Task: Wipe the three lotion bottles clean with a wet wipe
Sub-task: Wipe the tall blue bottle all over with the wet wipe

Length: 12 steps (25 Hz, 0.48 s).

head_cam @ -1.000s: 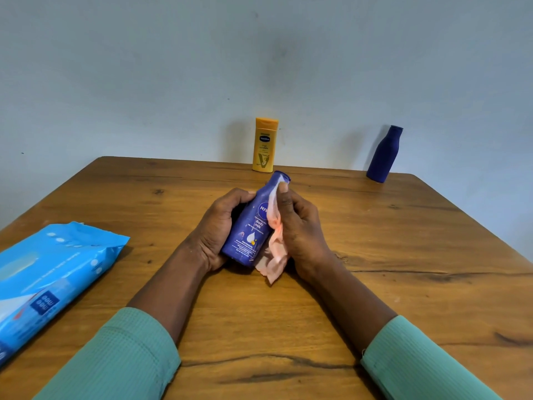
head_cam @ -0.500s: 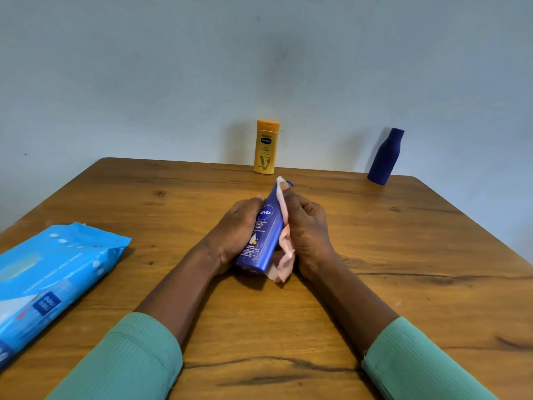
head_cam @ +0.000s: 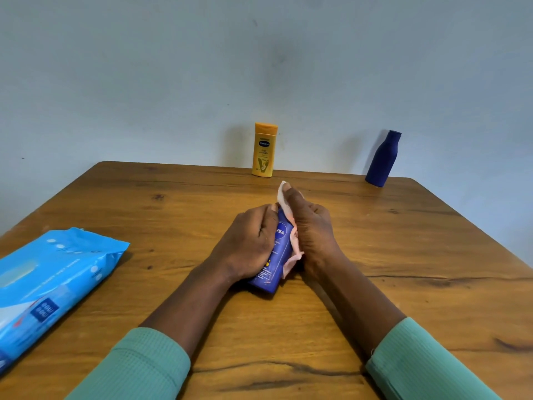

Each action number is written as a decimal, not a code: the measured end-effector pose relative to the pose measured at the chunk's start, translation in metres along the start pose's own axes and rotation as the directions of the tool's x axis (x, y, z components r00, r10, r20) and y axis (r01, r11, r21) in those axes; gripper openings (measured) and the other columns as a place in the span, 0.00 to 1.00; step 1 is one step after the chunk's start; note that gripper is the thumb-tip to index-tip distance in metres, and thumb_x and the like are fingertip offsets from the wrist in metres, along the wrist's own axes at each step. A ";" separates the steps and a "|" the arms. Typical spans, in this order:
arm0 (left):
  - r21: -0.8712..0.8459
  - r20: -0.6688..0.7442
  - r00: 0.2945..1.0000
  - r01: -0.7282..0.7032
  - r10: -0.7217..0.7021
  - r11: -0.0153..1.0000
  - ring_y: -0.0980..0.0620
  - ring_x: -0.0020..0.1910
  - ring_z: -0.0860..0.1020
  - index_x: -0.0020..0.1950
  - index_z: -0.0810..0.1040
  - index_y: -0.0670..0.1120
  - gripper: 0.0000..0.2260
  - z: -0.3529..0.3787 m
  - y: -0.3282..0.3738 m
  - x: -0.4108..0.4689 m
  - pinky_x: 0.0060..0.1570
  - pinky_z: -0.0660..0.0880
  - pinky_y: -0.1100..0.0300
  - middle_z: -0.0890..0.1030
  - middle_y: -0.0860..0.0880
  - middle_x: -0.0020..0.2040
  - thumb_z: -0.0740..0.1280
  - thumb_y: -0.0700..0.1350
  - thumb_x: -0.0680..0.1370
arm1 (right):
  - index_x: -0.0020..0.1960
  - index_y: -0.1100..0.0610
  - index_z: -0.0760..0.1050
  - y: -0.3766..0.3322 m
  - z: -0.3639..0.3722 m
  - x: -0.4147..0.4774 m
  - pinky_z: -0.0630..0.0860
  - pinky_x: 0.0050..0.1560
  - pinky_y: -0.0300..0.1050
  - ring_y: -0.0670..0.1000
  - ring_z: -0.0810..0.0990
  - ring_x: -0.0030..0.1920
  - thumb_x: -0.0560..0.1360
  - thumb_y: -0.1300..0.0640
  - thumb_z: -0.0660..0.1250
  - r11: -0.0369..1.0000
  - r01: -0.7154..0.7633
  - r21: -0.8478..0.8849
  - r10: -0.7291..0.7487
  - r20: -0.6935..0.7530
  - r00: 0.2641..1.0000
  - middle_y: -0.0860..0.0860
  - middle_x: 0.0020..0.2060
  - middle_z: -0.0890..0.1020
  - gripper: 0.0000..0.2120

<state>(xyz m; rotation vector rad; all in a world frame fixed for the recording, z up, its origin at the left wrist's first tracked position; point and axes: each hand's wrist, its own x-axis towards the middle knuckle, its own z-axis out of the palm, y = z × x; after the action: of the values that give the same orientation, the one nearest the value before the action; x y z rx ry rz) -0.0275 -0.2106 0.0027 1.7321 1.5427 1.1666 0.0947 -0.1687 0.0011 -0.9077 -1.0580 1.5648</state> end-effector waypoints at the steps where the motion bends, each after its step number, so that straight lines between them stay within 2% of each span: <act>1: 0.001 -0.030 0.999 -0.013 0.013 1.000 0.48 0.36 0.80 0.48 0.78 0.50 0.16 0.000 -0.003 0.001 0.37 0.76 0.49 0.82 0.47 0.39 0.54 0.54 0.87 | 0.53 0.62 0.80 0.001 0.002 -0.002 0.85 0.47 0.55 0.57 0.86 0.42 0.79 0.49 0.73 0.999 0.029 -0.043 -0.028 0.028 0.999 0.57 0.41 0.86 0.15; 3: -0.041 -0.095 0.995 -0.008 0.004 0.999 0.50 0.34 0.79 0.48 0.78 0.49 0.16 -0.001 -0.009 0.001 0.36 0.76 0.49 0.82 0.47 0.38 0.55 0.52 0.87 | 0.58 0.61 0.78 0.007 0.007 -0.005 0.85 0.47 0.53 0.57 0.87 0.45 0.83 0.50 0.69 0.985 0.088 -0.148 -0.074 0.097 0.993 0.58 0.44 0.86 0.14; 5: -0.096 -0.150 0.988 0.018 -0.033 0.995 0.46 0.36 0.81 0.49 0.80 0.47 0.16 -0.001 -0.012 0.000 0.38 0.78 0.46 0.83 0.46 0.39 0.55 0.50 0.87 | 0.63 0.57 0.75 0.013 0.011 -0.007 0.86 0.47 0.51 0.56 0.87 0.48 0.85 0.47 0.65 0.967 0.117 -0.227 -0.084 0.151 0.985 0.59 0.50 0.85 0.15; 7: -0.087 -0.210 0.978 -0.001 -0.017 0.996 0.45 0.37 0.82 0.48 0.80 0.45 0.18 -0.001 -0.015 0.001 0.39 0.79 0.44 0.83 0.45 0.38 0.55 0.50 0.88 | 0.63 0.53 0.74 0.019 0.013 -0.007 0.86 0.53 0.59 0.57 0.87 0.51 0.85 0.42 0.63 0.932 0.187 -0.311 -0.146 0.151 0.978 0.58 0.52 0.84 0.16; 10: 0.043 -0.259 0.963 -0.064 0.073 0.997 0.50 0.32 0.78 0.44 0.78 0.48 0.18 0.003 -0.015 0.003 0.32 0.75 0.54 0.80 0.47 0.34 0.55 0.50 0.87 | 0.59 0.52 0.76 0.022 0.015 -0.005 0.84 0.54 0.64 0.56 0.87 0.49 0.85 0.37 0.57 0.868 0.290 -0.404 -0.268 0.111 0.957 0.55 0.47 0.85 0.20; 12: 0.104 -0.261 0.958 -0.096 0.120 0.990 0.54 0.31 0.77 0.44 0.76 0.49 0.17 0.005 -0.013 0.003 0.28 0.70 0.62 0.79 0.50 0.33 0.54 0.52 0.87 | 0.56 0.53 0.78 0.017 0.017 -0.003 0.86 0.51 0.58 0.54 0.88 0.46 0.86 0.36 0.52 0.913 0.225 -0.342 -0.225 0.039 0.973 0.55 0.43 0.87 0.25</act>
<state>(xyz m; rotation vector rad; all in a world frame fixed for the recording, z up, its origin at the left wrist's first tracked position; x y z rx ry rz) -0.0295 -0.2047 -0.0099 1.7956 1.6974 1.4560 0.0742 -0.1773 -0.0092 -0.9786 -1.4125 1.2066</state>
